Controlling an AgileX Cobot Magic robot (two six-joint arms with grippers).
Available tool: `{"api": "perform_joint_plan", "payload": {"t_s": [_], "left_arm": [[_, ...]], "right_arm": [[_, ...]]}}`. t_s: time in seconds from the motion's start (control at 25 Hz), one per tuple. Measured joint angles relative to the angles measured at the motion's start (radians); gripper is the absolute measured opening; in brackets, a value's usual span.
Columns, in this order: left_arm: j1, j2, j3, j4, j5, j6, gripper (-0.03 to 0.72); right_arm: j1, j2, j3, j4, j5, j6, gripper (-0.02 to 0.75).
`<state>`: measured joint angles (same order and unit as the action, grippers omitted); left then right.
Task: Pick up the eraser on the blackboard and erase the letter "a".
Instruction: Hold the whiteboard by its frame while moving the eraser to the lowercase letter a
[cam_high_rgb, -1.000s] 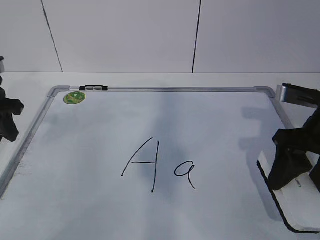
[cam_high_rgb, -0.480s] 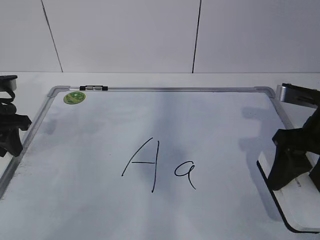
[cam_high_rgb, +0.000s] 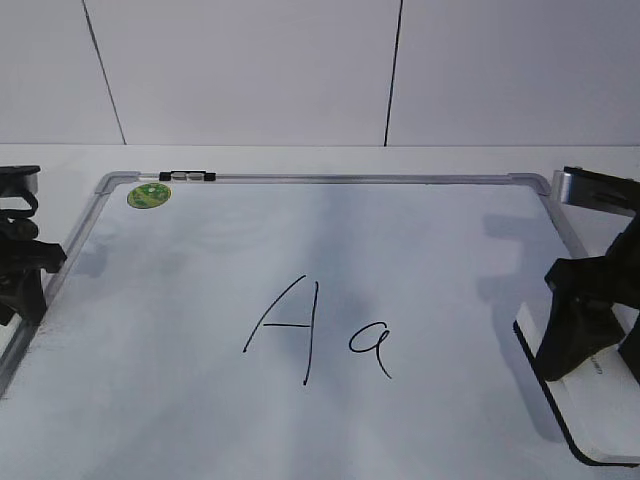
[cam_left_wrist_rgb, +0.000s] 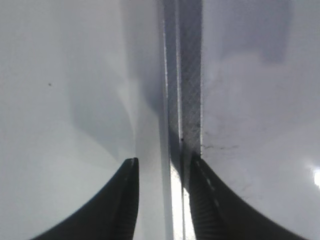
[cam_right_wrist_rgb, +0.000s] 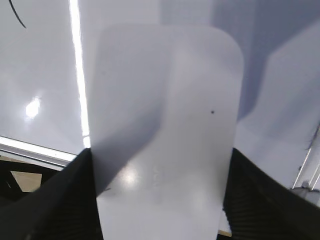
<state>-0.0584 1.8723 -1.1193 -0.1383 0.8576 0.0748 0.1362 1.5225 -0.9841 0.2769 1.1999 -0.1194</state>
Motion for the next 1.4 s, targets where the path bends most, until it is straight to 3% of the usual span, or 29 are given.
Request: {"api": "perform_joint_plan", "payload": {"t_s": [0.32,0.6,0.92,1.16,1.4], "left_arm": [[0.0,0.001,0.0,-0.007,0.0,0.0,0.209],[0.0,0.001,0.0,-0.031,0.0,-0.011,0.023],[0.0,0.005,-0.004,-0.035,0.003,-0.018,0.015],[0.0,0.005,-0.006,-0.035,0.004,-0.018,0.015],[0.0,0.005,-0.006,-0.035,0.006,-0.018,0.015]], "right_arm": [[0.0,0.0,0.0,0.0,0.0,0.0,0.535],[0.0,0.0,0.0,0.0,0.0,-0.002,0.535],[0.0,0.0,-0.002,0.0,0.0,-0.003,0.535],[0.005,0.036,-0.095,-0.026,0.009,0.016,0.535],[0.117,0.101,-0.204,-0.167,0.011,0.096,0.535]]}}
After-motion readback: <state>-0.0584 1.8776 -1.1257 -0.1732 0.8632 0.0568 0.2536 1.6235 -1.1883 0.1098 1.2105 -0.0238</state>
